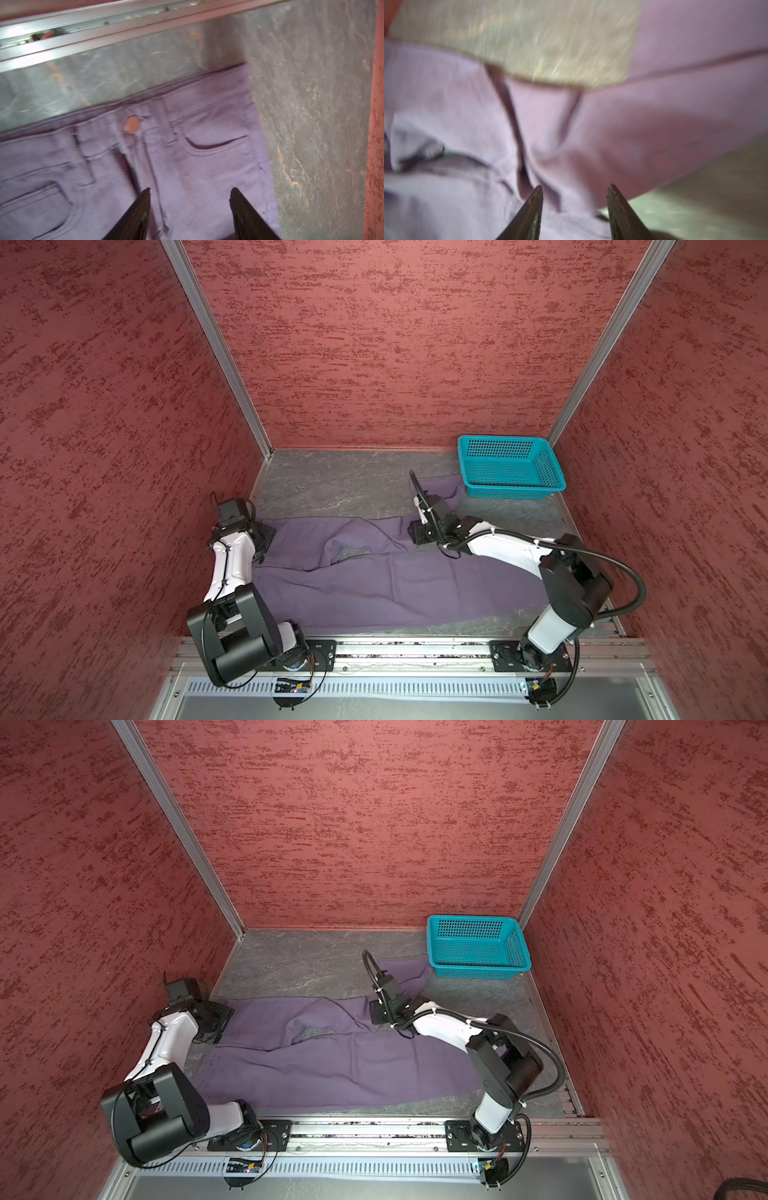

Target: Fold and stack the trousers

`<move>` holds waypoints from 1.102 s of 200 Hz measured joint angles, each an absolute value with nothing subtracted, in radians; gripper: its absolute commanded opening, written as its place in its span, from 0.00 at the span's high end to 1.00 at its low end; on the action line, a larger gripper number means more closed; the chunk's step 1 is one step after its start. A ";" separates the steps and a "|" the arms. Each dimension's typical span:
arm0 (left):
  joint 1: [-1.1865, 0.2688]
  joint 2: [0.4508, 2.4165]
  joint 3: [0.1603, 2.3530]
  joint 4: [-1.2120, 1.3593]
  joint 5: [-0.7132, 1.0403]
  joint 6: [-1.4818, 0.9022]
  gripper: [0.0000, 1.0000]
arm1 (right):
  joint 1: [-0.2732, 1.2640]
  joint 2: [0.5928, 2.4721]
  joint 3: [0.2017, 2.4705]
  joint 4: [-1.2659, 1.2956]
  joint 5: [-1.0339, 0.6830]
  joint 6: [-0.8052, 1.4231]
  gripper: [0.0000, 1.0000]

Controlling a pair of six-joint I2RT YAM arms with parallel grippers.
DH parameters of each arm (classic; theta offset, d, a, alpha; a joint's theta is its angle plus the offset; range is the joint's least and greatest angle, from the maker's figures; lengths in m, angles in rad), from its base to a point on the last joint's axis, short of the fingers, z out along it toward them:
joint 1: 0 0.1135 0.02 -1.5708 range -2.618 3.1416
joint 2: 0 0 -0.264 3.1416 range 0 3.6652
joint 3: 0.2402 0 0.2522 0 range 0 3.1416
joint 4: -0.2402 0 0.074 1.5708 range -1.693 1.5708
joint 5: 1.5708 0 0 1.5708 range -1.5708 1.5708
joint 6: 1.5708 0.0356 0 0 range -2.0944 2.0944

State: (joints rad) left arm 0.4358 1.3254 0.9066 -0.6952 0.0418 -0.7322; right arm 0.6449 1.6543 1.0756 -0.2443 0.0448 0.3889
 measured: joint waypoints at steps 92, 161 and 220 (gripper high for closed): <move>0.232 1.675 1.112 -0.673 -0.060 -0.725 0.29 | 0.335 1.797 1.129 -0.323 0.048 0.410 0.42; 0.223 1.780 1.148 -0.673 -0.093 -0.724 0.23 | 0.307 1.931 1.184 -0.269 -0.027 0.411 0.45; 0.225 1.789 1.148 -0.672 -0.095 -0.730 0.96 | 0.297 1.983 1.203 -0.161 -0.110 0.439 1.00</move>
